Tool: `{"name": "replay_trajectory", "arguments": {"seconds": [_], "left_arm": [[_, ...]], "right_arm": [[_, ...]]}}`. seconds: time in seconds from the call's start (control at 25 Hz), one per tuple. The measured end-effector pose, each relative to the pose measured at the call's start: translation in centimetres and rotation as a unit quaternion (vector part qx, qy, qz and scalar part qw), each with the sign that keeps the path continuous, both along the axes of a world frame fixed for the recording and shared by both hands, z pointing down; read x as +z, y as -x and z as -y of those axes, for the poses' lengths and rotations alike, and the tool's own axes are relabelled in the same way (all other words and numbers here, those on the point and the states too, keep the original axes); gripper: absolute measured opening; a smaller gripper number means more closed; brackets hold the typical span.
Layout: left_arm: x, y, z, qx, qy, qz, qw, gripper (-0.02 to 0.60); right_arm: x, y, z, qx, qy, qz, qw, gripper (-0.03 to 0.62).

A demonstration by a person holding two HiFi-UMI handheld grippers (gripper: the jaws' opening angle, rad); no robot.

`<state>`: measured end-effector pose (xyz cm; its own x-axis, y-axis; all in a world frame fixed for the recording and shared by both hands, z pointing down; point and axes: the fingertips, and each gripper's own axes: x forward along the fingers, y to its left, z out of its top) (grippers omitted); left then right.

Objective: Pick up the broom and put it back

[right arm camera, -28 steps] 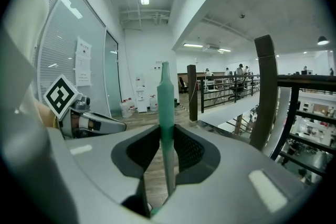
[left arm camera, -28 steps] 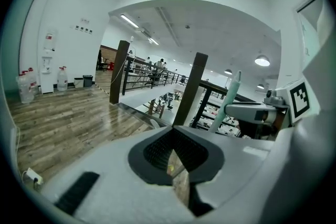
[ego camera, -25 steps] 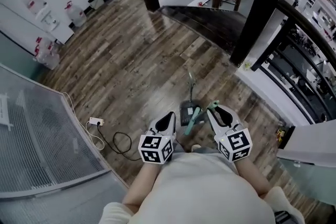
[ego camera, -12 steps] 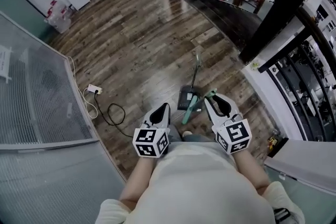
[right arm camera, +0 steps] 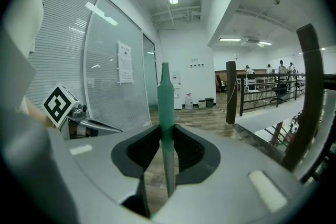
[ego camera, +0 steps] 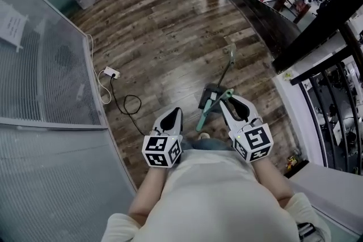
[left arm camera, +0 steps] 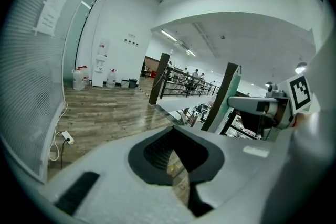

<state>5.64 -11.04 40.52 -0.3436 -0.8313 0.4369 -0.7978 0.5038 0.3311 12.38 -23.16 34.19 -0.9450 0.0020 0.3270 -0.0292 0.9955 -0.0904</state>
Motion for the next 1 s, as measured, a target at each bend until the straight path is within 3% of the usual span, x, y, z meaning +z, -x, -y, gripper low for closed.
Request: {"name": "replay_trajectory", "arguments": {"seconds": [0.72, 1.0], "left_arm": [[0.2, 4.6, -14.7, -0.11, 0.008, 0.006, 0.9939, 0.008], [0.3, 6.7, -21.2, -0.158, 0.009, 0.009, 0.9873, 0.008]], "right_arm": [[0.7, 8.0, -13.4, -0.12, -0.003, -0.004, 0.993, 0.094], [1.0, 10.9, -19.1, -0.157, -0.001, -0.006, 0.988, 0.094]]}}
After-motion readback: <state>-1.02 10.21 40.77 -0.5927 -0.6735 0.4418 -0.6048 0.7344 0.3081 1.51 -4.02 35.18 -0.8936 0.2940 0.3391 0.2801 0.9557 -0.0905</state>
